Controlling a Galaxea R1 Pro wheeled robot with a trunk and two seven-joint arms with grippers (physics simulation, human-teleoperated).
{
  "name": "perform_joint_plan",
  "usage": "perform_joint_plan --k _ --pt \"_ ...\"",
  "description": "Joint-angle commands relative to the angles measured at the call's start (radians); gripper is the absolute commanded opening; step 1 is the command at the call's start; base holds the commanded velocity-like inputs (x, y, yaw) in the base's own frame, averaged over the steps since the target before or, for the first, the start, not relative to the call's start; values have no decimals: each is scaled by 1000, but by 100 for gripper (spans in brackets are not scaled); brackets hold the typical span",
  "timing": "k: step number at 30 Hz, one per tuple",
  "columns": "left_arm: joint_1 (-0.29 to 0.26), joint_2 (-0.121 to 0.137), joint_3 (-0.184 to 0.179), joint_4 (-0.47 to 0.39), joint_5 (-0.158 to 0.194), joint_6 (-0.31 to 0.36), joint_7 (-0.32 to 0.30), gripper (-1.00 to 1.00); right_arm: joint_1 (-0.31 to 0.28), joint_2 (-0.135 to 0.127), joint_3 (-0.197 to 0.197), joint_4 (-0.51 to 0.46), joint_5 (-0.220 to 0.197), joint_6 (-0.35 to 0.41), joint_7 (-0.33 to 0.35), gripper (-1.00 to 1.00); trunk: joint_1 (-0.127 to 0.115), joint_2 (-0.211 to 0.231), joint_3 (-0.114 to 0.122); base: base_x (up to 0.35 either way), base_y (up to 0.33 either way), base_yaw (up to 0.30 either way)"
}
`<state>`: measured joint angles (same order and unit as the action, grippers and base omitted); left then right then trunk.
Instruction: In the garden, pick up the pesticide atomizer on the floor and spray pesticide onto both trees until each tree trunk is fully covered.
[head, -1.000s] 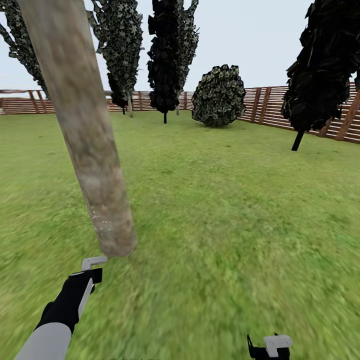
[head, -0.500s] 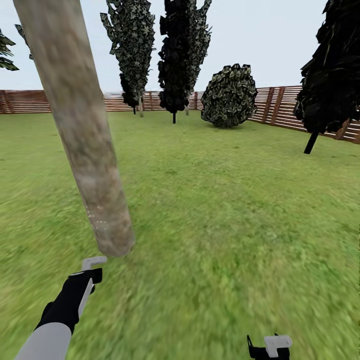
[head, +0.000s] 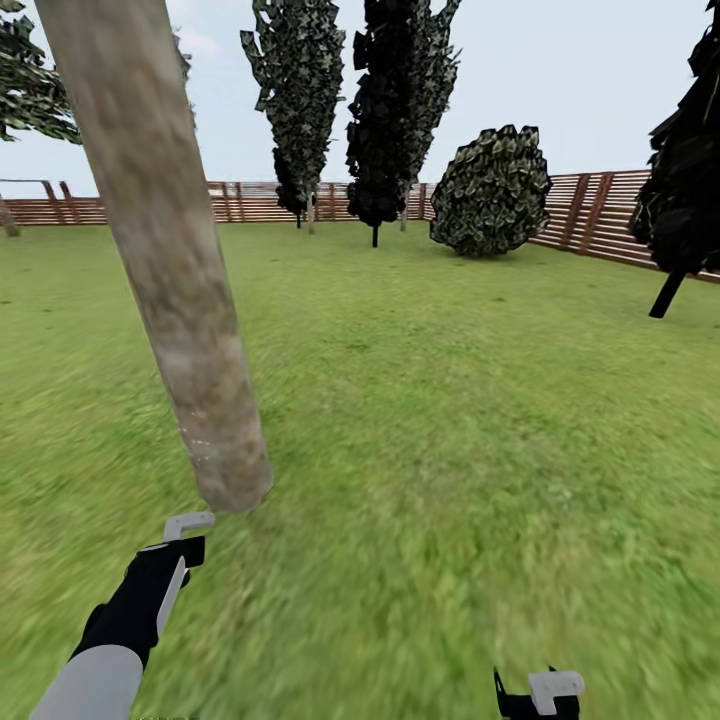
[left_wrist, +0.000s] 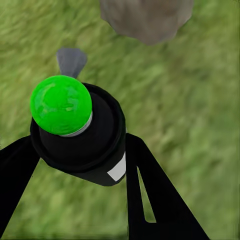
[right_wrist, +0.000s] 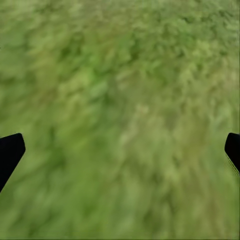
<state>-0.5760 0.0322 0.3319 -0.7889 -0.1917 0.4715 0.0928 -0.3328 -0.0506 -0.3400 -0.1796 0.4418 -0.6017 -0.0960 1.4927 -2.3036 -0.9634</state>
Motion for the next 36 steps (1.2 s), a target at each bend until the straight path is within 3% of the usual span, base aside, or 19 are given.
perform_joint_plan --k 1,14,25,36 --pt "-1 0 1 -1 -8 5 -1 -100 -1 0 -3 1 11 -3 -7 100 0 0 -1 120 -269 277" --pt "-1 -3 1 -1 -8 4 -1 -100 -1 0 -3 1 11 -3 -7 100 0 0 -1 176 -242 276" --pt "-1 -8 -1 -1 -6 4 -2 -100 -1 0 -3 1 11 -3 -7 100 0 0 -1 252 -179 59" --pt "1 -10 1 -1 -3 3 -6 -100 -1 0 -3 0 11 -3 -7 100 0 0 -1 233 -187 259"
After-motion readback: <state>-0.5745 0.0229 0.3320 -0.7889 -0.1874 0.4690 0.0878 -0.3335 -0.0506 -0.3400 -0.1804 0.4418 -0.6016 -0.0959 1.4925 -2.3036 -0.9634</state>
